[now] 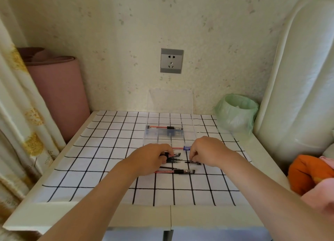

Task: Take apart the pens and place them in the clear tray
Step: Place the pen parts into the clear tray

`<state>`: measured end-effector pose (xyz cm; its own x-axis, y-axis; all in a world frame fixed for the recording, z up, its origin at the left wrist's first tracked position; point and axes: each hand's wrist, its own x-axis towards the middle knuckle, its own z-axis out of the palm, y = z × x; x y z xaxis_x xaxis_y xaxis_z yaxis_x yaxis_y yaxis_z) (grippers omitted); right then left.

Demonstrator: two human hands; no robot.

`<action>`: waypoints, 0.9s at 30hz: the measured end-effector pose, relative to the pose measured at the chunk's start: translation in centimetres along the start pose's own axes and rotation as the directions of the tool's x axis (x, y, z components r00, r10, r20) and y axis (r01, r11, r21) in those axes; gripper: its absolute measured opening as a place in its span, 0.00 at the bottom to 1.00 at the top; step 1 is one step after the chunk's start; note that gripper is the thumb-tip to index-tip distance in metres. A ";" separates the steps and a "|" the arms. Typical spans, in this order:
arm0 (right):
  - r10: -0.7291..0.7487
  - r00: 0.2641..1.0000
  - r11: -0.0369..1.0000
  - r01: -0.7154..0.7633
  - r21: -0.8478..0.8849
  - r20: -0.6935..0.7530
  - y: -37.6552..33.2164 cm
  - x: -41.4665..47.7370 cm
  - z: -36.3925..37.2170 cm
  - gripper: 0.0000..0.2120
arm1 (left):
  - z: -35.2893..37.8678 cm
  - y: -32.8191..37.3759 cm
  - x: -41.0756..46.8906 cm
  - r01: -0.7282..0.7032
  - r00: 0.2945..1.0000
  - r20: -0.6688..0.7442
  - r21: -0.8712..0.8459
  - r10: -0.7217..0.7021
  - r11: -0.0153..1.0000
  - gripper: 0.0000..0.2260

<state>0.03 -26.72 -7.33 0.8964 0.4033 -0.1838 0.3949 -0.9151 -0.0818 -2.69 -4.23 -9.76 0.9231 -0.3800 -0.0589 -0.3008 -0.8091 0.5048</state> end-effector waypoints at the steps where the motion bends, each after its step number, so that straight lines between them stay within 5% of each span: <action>1: -0.005 1.000 1.000 0.005 -0.014 0.007 -0.1 0.1 0.0 0.09 | 0.0 0.0 0.0 0.000 1.000 0.003 0.001 0.000 1.000 0.13; 27: 0.026 0.996 0.998 -0.030 0.052 0.086 0.4 0.4 0.1 0.23 | -0.3 -0.2 -0.4 0.011 1.000 -0.006 -0.029 -0.011 1.000 0.13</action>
<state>0.50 -26.94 -7.52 0.8855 0.3782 -0.2698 0.3565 -0.9256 -0.1273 -2.93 -3.80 -9.56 0.9279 -0.3681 -0.0590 -0.2838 -0.8000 0.5286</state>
